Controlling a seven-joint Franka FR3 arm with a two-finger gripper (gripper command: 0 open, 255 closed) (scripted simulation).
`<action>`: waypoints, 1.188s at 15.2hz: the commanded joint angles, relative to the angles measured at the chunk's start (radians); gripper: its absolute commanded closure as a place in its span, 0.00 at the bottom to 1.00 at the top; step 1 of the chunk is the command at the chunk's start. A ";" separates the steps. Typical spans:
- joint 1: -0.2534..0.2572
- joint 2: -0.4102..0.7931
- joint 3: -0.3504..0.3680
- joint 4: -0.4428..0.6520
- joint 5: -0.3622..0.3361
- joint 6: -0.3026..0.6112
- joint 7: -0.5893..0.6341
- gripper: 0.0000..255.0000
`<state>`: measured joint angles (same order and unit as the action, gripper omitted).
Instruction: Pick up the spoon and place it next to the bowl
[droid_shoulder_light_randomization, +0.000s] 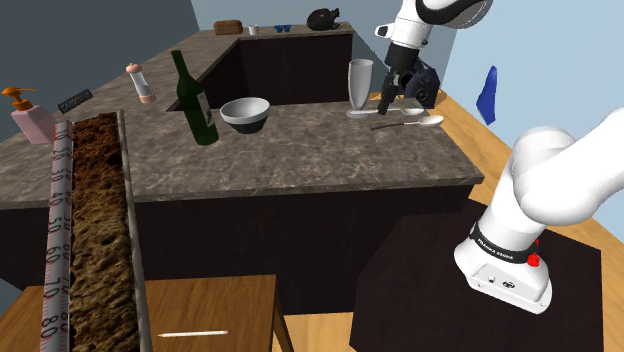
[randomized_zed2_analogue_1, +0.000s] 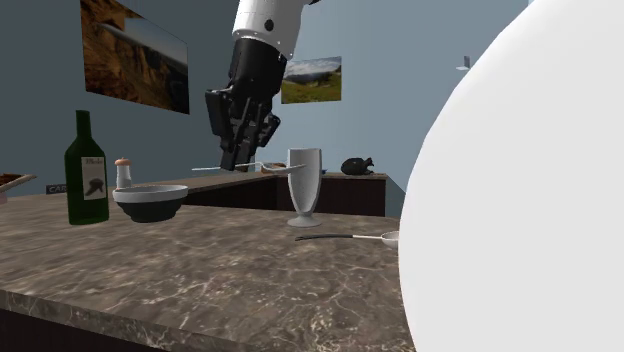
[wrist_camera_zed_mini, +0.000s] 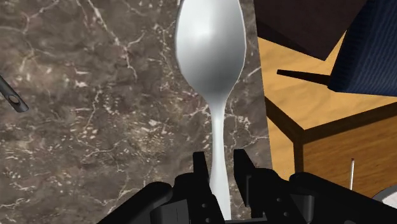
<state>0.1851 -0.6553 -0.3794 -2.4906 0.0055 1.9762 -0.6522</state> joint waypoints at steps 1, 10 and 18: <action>0.032 0.078 0.003 0.046 0.026 0.034 0.010 1.00; 0.144 0.413 0.012 0.317 0.148 0.094 0.037 1.00; 0.184 0.719 0.023 0.642 0.260 0.058 0.046 1.00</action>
<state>0.3672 0.0224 -0.3582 -1.9008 0.2512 2.0477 -0.6087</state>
